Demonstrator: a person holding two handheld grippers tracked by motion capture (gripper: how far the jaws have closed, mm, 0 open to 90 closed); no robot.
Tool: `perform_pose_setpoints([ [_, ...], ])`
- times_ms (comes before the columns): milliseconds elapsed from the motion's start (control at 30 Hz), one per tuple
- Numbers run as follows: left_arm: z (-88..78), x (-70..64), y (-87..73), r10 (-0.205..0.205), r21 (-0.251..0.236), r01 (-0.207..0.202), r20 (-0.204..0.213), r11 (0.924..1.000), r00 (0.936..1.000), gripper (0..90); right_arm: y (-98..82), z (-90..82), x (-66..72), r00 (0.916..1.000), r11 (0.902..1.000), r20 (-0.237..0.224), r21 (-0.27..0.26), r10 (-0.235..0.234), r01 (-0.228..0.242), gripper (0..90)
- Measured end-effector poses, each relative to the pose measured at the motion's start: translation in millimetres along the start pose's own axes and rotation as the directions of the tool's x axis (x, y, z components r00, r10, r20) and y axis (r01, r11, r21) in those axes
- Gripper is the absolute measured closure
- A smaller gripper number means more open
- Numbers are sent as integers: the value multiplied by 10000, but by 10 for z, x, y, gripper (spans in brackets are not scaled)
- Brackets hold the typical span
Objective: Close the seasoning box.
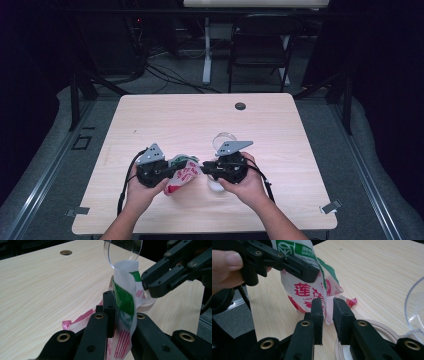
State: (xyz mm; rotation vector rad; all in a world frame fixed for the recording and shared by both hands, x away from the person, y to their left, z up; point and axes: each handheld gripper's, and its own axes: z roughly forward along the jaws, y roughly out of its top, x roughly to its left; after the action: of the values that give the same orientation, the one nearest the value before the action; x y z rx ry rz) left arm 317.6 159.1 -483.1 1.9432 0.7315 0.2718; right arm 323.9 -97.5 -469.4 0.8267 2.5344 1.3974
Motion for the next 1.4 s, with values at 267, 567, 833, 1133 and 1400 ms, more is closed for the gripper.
perform_pose_setpoints([
  [267, -10, 11, -4, 20, -4, -20, 3, 10000, 10000, 876, 12, 143, 4, 10000, 9995, -26, 304, -27, 28, 787],
  [567, -19, -13, -19, 76, -28, -76, -75, 10000, 9999, 854, 43, 258, 11, 9995, 9968, 59, 735, -317, 312, 900],
  [833, -70, -16, -129, -112, -273, 106, -241, 9996, 9996, 749, 80, 261, 15, 9992, 9981, 145, 491, -373, 365, 900],
  [1133, -24, 13, -368, -68, -330, 41, -840, 9994, 9964, 452, 134, 292, 7, 9996, 9989, 80, 372, -283, 279, 900],
  [1400, 55, 59, -566, -445, 187, 463, -882, 9988, 9951, 352, 171, 312, 8, 9995, 9989, -70, 356, -298, 300, 900],
])
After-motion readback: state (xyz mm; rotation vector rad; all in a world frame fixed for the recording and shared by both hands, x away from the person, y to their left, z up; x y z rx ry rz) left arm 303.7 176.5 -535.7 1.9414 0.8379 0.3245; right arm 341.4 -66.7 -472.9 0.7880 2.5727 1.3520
